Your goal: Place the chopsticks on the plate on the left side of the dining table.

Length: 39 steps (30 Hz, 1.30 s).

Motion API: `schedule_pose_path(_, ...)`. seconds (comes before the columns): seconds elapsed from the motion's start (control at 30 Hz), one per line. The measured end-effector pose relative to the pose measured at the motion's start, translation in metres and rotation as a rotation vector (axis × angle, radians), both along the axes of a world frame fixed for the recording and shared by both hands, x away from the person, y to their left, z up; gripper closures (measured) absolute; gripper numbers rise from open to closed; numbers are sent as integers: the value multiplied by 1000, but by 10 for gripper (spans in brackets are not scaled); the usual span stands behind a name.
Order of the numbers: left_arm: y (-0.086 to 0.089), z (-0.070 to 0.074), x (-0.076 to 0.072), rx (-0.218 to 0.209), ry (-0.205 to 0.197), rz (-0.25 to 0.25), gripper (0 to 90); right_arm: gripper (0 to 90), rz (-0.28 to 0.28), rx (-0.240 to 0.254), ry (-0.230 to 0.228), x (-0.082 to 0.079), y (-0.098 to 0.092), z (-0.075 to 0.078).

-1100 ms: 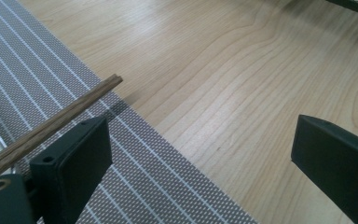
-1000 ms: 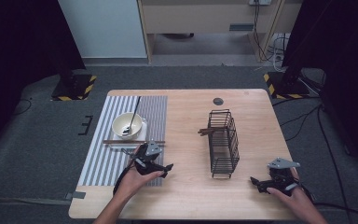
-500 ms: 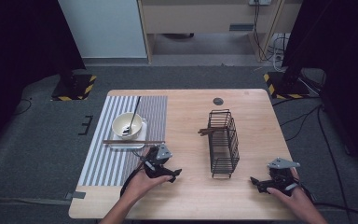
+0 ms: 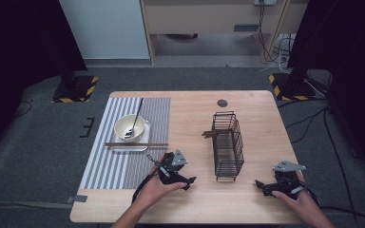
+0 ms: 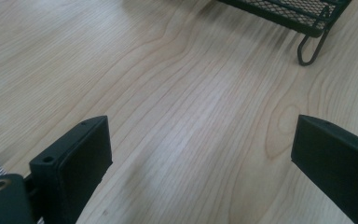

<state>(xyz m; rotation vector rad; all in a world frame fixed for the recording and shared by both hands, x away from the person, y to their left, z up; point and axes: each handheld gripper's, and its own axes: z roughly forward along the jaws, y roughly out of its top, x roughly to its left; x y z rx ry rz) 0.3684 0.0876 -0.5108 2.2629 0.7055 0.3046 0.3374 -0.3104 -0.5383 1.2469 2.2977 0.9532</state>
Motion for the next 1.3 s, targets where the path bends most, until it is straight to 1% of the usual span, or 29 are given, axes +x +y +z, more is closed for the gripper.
schedule_pose_path(0.1,-6,-3,4,12,6,-2,45,2,0,0,0,0,0,0)
schedule_pose_path(0.2,-11,-6,8,15,14,2,45,2,0,0,0,0,0,0)
schedule_pose_path(0.53,-28,-13,19,12,27,33,48,2,0,0,0,0,0,0)
schedule_pose_path(0.6,-33,-14,19,19,22,27,50,2,0,0,0,0,0,0)
schedule_pose_path(0.63,-34,-14,19,13,19,27,49,2,0,0,0,0,0,0)
schedule_pose_path(0.7,-37,-16,20,25,15,33,48,2,0,0,0,0,0,0)
schedule_pose_path(0.83,-40,-19,21,29,14,42,48,2,0,0,0,0,0,0)
schedule_pose_path(0.93,-42,-22,21,39,16,38,47,2,0,0,0,0,0,0)
schedule_pose_path(0.97,-42,-23,21,24,19,41,40,2,0,0,1,0,0,0)
schedule_pose_path(1.07,-41,-26,21,7,14,42,27,2,0,0,0,0,0,0)
schedule_pose_path(1.2,-42,-26,21,10,23,59,0,2,0,0,1,0,0,0)
schedule_pose_path(1.3,-42,-26,21,9,25,62,0,2,0,0,1,0,0,0)
